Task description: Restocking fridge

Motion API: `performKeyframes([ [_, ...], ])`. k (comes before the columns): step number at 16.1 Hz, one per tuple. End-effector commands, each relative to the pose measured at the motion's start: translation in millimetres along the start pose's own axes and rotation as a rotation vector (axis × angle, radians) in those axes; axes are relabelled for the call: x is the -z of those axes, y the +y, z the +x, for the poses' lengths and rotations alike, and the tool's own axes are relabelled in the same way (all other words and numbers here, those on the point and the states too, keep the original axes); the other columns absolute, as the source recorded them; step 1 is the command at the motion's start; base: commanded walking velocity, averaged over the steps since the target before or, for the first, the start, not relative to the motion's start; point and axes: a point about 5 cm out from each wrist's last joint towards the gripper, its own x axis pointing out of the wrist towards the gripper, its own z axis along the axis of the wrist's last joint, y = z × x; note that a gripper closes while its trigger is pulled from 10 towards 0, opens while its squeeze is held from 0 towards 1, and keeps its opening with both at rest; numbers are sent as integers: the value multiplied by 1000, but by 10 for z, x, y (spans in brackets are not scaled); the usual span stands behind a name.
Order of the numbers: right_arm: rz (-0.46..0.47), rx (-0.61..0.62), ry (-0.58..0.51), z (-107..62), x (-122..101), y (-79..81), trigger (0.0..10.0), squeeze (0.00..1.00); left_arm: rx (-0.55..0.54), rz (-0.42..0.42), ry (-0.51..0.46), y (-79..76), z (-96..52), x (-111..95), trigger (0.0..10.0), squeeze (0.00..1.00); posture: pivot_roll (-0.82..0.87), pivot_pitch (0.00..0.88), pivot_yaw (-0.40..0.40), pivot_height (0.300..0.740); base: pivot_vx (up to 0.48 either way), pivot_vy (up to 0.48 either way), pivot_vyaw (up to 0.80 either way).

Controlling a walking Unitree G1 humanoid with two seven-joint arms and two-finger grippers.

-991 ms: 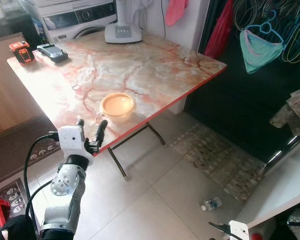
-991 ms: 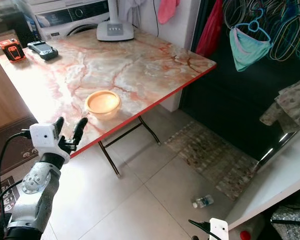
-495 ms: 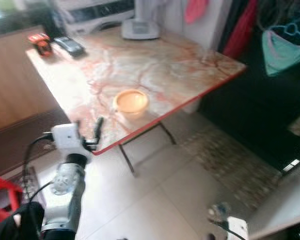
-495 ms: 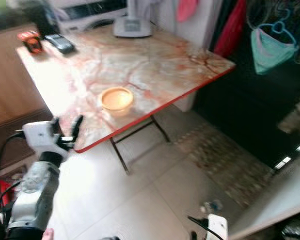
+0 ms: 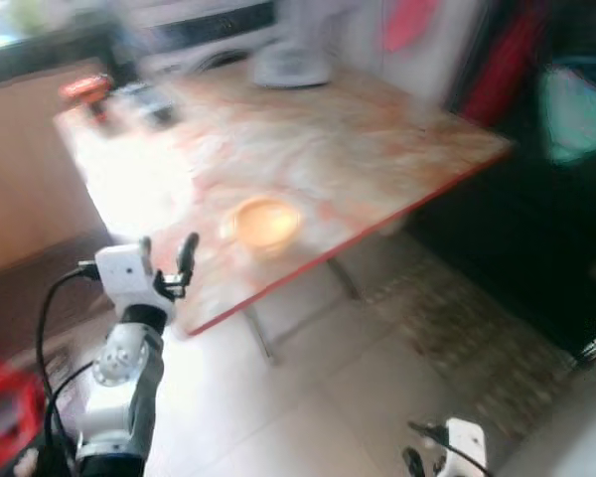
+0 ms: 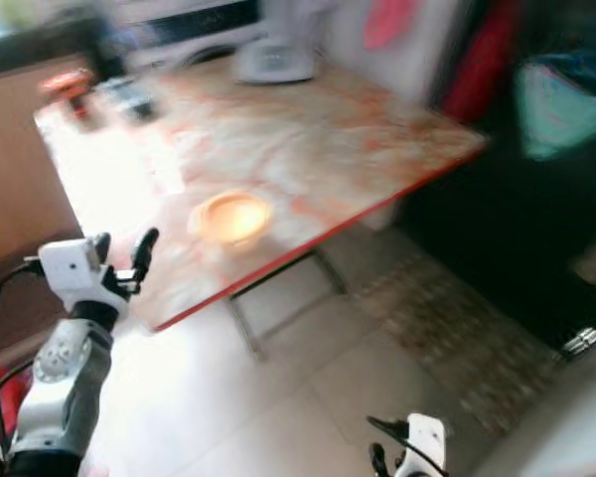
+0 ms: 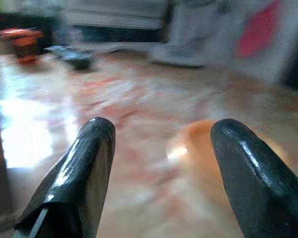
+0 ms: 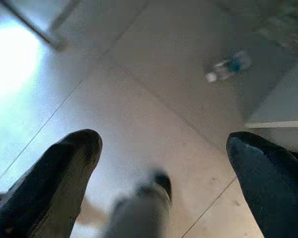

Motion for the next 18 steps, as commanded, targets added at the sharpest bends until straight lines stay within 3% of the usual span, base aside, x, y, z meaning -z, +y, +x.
performKeyframes([
  [1, 0, 28, 35, -31, 97, -101, 10000, 0, 24, -12, -3, -76, 9, -6, 10000, 0, 119, 40, -5, 740, 412, 0, 431],
  [3, 46, 30, 31, -31, 101, -97, 10000, 0, 21, -16, -1, -87, 5, 6, 10000, 0, 118, 48, -8, 740, 416, 0, 0],
  [6, 41, 31, 30, -30, 94, -101, 10000, 0, 16, -19, -14, -99, 13, -13, 10000, 0, 121, 56, -10, 740, 416, 0, 0],
  [16, 25, 29, 40, -31, 99, -103, 10000, 0, -115, -30, -82, 53, -81, -128, 10000, 0, 130, 61, -8, 740, 0, 0, 0],
  [18, 31, 31, 39, -31, 103, -102, 10000, 0, -174, -47, -61, 160, -138, -112, 10000, 0, 131, 60, -4, 740, 0, 0, 0],
])
